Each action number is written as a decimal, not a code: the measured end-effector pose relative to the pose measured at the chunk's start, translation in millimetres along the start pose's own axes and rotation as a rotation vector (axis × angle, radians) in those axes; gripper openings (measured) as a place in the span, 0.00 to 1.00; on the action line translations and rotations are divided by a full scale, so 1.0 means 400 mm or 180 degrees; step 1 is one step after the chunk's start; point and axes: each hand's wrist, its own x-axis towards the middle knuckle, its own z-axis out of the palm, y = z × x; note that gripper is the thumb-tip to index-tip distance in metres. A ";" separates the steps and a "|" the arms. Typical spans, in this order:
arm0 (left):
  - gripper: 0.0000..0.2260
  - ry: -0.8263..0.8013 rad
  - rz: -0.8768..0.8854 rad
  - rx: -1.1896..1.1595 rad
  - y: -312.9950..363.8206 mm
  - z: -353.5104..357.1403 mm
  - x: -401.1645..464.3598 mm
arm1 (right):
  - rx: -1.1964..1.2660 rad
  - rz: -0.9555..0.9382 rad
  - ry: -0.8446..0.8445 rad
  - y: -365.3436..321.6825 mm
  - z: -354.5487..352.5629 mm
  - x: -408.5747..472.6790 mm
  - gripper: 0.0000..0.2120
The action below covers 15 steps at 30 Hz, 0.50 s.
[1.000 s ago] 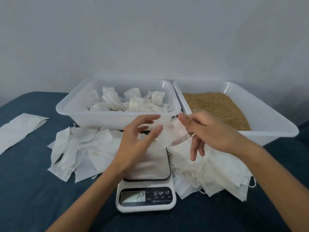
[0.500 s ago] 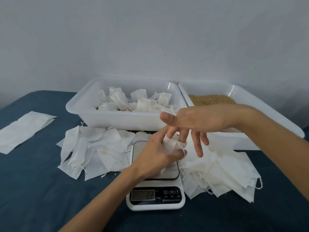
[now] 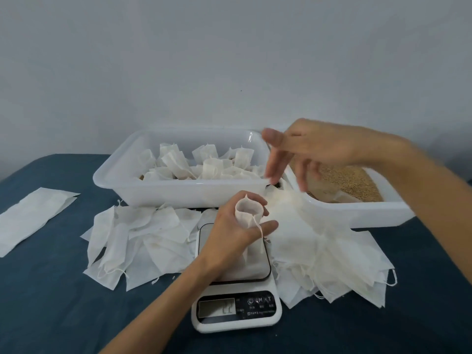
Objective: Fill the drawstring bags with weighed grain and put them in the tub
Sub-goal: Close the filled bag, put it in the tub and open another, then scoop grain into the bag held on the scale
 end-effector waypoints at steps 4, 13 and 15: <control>0.13 -0.0083 -0.0189 -0.0271 0.005 -0.016 0.029 | -0.1042 0.1109 0.0739 0.217 -0.067 -0.012 0.18; 0.12 -0.0168 -0.0188 -0.0349 -0.023 -0.045 0.022 | -0.1418 0.2205 0.0508 0.508 0.031 -0.012 0.15; 0.12 -0.0143 -0.0232 -0.0323 -0.019 -0.043 0.020 | -0.1501 0.2151 0.0534 0.520 0.027 -0.005 0.13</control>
